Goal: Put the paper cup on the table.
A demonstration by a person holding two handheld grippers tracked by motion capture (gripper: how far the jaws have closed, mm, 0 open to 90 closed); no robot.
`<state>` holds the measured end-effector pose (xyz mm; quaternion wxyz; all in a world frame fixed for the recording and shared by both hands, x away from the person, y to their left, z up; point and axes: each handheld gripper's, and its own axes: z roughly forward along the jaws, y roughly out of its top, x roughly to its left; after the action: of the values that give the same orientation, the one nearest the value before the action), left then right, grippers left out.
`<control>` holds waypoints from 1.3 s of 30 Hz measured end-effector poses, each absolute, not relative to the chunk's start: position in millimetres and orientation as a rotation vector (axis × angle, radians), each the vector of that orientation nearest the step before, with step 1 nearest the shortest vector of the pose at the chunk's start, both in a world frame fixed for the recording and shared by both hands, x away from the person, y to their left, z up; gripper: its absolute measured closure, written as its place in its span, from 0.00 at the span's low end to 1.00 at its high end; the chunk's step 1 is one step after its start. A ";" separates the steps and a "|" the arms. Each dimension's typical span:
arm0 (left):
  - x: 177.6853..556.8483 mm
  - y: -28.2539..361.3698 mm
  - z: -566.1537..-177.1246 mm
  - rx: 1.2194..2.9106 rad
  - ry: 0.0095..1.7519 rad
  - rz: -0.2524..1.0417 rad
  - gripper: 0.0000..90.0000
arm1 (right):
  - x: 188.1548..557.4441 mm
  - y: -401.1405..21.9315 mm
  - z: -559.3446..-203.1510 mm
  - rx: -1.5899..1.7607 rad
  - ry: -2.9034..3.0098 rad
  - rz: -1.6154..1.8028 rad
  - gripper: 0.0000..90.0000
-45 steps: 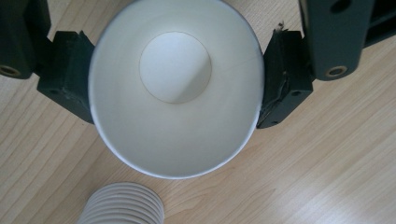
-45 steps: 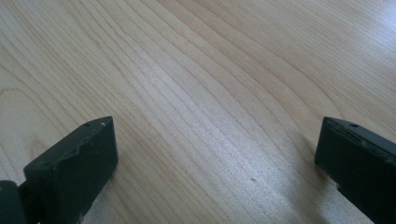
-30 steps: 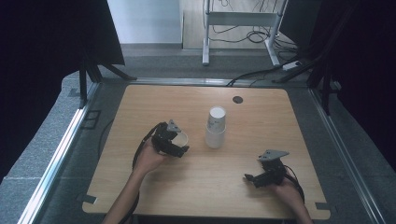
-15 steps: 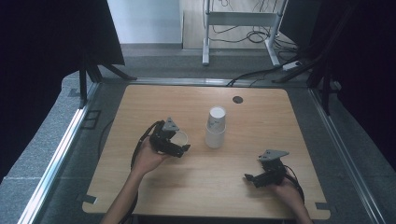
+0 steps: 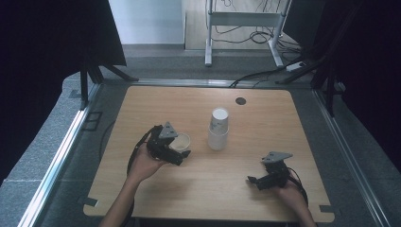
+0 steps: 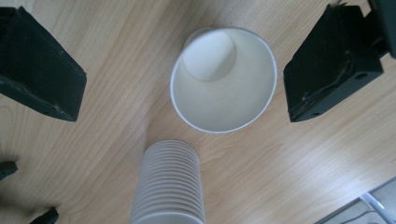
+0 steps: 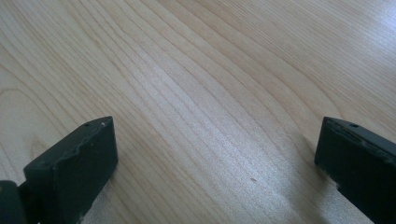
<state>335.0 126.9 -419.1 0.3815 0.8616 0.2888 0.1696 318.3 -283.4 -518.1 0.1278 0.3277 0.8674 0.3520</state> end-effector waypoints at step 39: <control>288.6 157.2 -492.0 2.140 0.837 0.385 0.00 | 318.4 -283.5 -518.1 0.951 2.523 1.020 0.00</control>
<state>288.6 157.2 -492.0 0.3946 0.8439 0.3302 0.1519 318.4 -283.5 -518.1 0.1291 0.3271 0.8678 0.3510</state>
